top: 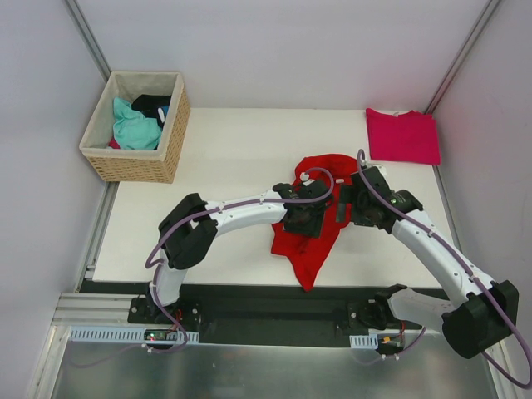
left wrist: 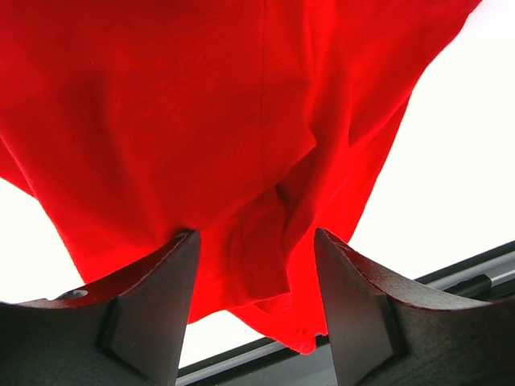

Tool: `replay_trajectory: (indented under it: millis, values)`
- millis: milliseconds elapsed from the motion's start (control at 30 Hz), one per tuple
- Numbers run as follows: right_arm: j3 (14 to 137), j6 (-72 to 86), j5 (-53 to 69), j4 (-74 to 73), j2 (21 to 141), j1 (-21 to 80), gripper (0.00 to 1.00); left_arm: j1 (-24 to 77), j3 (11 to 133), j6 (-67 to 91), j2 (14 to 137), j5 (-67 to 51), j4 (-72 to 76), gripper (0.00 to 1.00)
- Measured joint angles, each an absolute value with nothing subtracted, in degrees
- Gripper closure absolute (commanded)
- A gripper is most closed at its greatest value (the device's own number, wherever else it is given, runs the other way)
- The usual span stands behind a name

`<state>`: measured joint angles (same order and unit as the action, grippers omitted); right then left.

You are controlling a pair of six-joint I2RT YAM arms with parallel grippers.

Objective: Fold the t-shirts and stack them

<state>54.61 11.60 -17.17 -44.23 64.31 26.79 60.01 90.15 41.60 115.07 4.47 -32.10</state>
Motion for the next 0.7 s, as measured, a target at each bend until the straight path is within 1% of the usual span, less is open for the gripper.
replay_trajectory:
  millis: [100,167,200,267,700]
  values:
    - [54.61,11.6,-17.19,-44.23,64.34,27.2,0.04,60.01,90.15,41.6,115.07,4.47,-32.01,0.44]
    - [54.61,11.6,-17.19,-44.23,64.34,27.44,0.04,60.01,90.15,41.6,115.07,4.47,-31.97,0.48]
    - [54.63,11.6,-17.21,-44.23,64.34,27.53,0.04,60.01,90.15,41.6,115.07,4.47,-31.97,0.56]
    - [54.61,11.6,-17.23,-44.23,64.34,27.68,0.04,60.01,90.08,41.71,114.98,4.45,-31.92,0.59]
    - [54.61,12.19,-17.58,-44.21,65.43,30.04,0.04,60.01,84.36,42.7,108.66,4.34,-31.92,0.61]
